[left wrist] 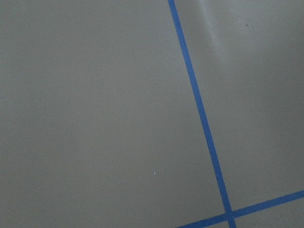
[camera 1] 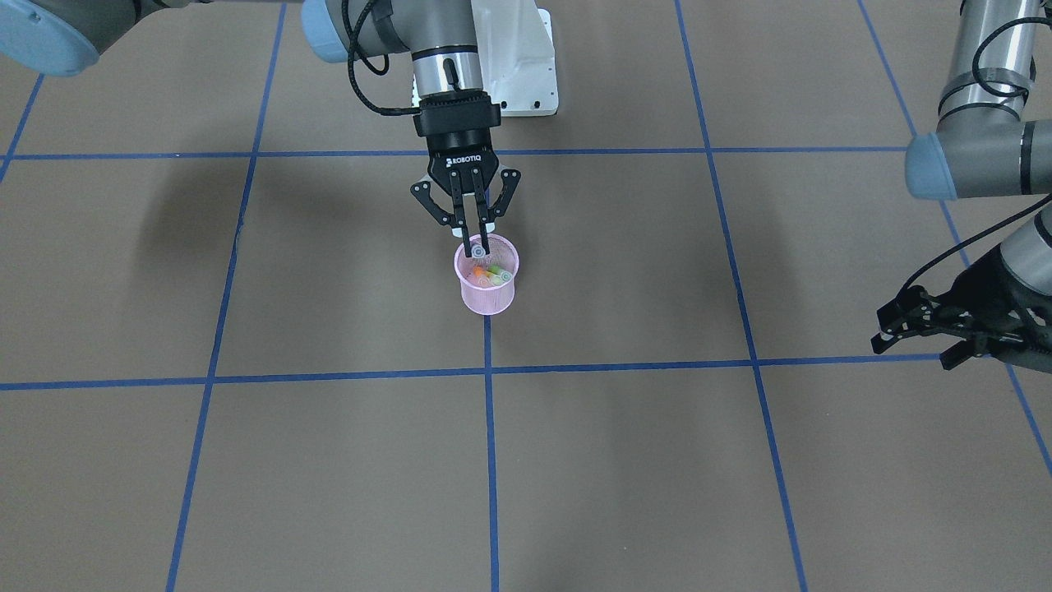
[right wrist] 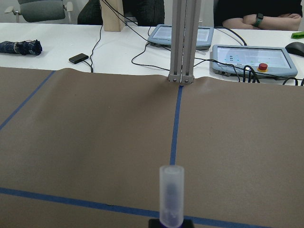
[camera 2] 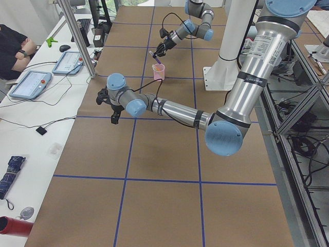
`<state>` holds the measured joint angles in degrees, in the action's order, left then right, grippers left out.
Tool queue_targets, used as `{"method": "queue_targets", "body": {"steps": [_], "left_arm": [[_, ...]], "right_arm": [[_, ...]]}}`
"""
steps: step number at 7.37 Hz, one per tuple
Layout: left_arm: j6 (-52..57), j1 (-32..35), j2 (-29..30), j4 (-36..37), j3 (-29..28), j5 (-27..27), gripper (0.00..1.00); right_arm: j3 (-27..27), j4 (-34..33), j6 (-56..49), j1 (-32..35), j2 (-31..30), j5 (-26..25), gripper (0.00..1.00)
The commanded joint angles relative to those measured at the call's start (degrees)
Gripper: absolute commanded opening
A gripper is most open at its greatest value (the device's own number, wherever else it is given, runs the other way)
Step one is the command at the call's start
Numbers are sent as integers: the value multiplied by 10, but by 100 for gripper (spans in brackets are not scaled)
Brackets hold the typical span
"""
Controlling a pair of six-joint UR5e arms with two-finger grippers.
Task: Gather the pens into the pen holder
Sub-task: 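Move the purple marker over the pink cup and drop it in with the right gripper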
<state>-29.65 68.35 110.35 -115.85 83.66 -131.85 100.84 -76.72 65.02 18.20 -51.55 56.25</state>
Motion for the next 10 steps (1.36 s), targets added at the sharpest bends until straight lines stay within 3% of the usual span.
{"method": "queue_targets", "body": {"steps": [1,7,8,9,10], "left_arm": [[0,-1,0,-4,-9,1,99],[0,-1,1,-4,-9,1,99],[0,-1,1,-4,-9,1,99],[0,-2,1,-4,-9,1,99],[0,-2,1,-3,-10,1,99]], "right_arm": [[-9,5,1,0,0,0,0],[-26,13,1,-11,0,-1,0],[-26,14,2,-13,0,-2,23],[-28,29,1,-14,-1,-2,88],[-41,54,1,-17,-4,-10,99]]}}
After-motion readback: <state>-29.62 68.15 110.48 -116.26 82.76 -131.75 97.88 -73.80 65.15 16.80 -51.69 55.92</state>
